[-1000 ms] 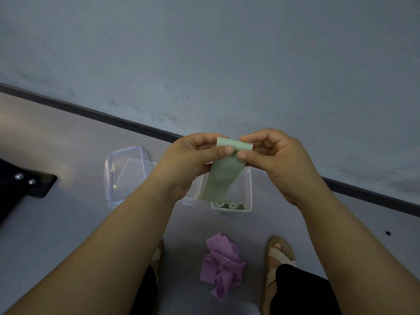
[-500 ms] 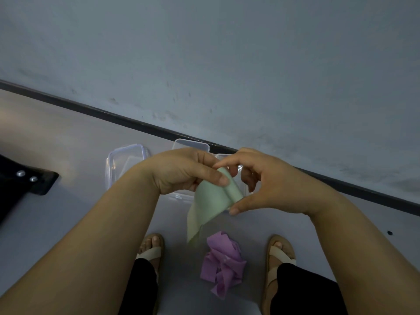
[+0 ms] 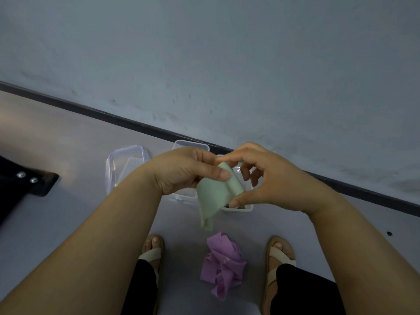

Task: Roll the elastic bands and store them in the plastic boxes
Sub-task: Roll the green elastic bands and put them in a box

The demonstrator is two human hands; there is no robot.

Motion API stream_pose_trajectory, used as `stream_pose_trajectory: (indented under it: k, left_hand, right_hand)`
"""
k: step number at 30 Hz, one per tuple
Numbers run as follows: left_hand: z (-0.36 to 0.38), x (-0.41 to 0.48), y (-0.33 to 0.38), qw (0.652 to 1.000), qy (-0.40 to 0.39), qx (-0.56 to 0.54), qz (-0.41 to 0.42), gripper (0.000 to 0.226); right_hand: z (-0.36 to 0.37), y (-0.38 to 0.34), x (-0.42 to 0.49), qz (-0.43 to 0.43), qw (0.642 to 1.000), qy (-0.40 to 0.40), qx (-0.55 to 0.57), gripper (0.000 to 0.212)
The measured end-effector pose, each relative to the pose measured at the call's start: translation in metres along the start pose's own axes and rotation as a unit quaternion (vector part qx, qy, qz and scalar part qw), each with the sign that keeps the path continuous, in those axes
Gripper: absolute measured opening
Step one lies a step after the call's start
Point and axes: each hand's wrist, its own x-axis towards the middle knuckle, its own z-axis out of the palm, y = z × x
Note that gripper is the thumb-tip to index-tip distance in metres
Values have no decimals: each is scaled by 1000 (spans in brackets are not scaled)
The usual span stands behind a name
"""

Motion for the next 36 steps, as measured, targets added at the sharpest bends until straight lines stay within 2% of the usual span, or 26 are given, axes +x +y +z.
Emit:
stream_pose_trajectory:
  k: [5,9,14,20,24,27,31,36]
  left_hand:
    - [1,0,0,994,80,-59,47,10]
    - [9,0,-3,983,151,-76,65,30]
    - [17,1,0,967,203,-104,116,33]
    - [27,3,-2,947,227,-140,176,24]
    - [29,4,-3,940,240,-140,196,25]
    - [31,5,-2,938,242,-144,203,25]
    - [34,6,-1,939,233,-149,202,21]
    - [34,4,1,949,239,-97,181,16]
  right_hand:
    - [0,6,2,74,987,55,134,68]
    - [5,2,7,76,971,124,188,46]
    - [10,1,12,71,940,238,233,5]
    - [10,1,14,69,925,257,270,7]
    - [12,2,16,74,928,260,256,16]
    - [11,3,16,70,928,265,252,10]
    - [9,2,15,58,925,271,261,23]
    - [8,0,13,46,920,273,277,21]
